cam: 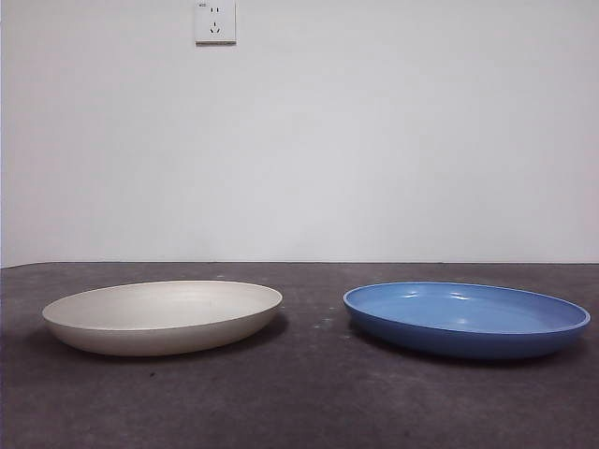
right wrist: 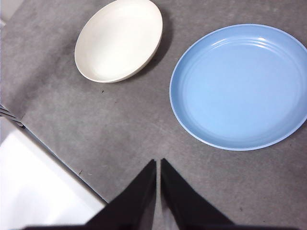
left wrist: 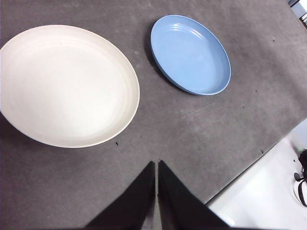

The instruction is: Pick up the white plate, put it on the blue plate, put it on desk

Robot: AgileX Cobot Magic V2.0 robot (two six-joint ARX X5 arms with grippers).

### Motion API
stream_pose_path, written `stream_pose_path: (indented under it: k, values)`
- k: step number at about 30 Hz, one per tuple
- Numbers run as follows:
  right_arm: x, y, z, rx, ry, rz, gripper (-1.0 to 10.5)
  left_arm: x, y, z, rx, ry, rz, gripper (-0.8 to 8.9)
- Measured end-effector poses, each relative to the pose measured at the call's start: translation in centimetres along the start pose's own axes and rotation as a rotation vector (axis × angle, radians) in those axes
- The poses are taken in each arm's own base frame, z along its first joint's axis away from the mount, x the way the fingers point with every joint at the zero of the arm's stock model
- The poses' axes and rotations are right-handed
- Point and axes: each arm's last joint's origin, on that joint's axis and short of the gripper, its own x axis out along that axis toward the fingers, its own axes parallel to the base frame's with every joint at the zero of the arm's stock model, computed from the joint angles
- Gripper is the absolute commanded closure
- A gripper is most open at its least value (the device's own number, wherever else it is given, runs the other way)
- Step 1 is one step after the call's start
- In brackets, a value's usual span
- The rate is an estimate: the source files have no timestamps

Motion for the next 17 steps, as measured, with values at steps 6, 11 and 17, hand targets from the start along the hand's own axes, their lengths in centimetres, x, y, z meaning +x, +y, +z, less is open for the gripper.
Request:
stream_pose_path:
  k: [6, 11, 17]
  values:
    - [0.0, 0.0, 0.0, -0.001, 0.000, -0.001, 5.3, 0.0, 0.0, 0.0, 0.001, -0.002, 0.000, 3.98]
    - [0.0, 0.0, 0.0, 0.001, 0.000, -0.001, 5.3, 0.0, 0.0, 0.2, 0.004, -0.014, 0.000, 4.07]
    - [0.0, 0.0, 0.1, 0.004, -0.005, -0.001, 5.3, 0.7, 0.6, 1.4, -0.011, -0.068, 0.072, 4.09]
